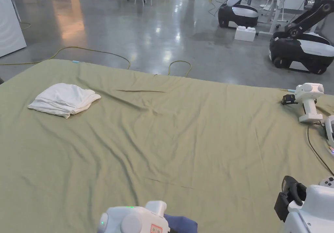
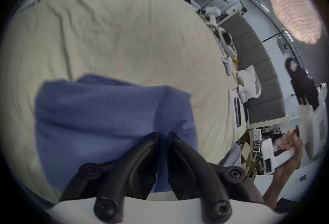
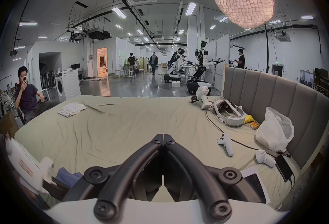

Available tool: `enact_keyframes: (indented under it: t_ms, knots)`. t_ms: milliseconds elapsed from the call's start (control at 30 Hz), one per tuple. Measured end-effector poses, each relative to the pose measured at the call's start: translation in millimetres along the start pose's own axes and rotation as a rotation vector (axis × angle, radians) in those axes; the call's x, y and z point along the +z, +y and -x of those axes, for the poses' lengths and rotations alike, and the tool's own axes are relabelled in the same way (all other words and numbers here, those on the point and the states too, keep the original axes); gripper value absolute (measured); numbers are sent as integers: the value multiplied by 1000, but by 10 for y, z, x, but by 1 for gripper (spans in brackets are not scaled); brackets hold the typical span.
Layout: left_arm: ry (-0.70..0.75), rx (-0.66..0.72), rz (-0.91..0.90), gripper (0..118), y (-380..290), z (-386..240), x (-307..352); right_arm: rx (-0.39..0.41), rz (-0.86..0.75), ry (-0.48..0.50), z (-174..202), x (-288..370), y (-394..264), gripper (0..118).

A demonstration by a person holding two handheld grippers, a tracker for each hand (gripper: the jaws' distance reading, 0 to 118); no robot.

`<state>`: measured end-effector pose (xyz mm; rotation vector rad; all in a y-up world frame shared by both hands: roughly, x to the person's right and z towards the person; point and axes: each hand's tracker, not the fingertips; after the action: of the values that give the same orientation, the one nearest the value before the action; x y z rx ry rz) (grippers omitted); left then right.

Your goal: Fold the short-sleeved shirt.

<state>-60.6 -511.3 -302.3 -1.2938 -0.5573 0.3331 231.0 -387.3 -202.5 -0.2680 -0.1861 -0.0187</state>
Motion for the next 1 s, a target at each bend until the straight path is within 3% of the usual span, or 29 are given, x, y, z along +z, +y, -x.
enact_keyframes:
  t_ms: [200, 333, 433, 733, 1000]
  knots:
    - [-17, -8, -73, 9, -237, 98, -250, -1, 8, -4, -15, 5, -24, 0]
    - [-34, -8, -96, 9, -243, 106, -93, 4, 3, 2, 3, 11, -23, 0]
    - [20, -83, -170, 9, -174, 15, 142, 6, -5, 8, 54, 13, -2, 0]
    - [310, -311, -803, 9, 119, -377, 1287, -9, -103, -13, 228, -54, 214, 0]
    - [516, -383, -1132, 9, 140, -429, 1784, -14, -199, -36, 284, -38, 444, 0]
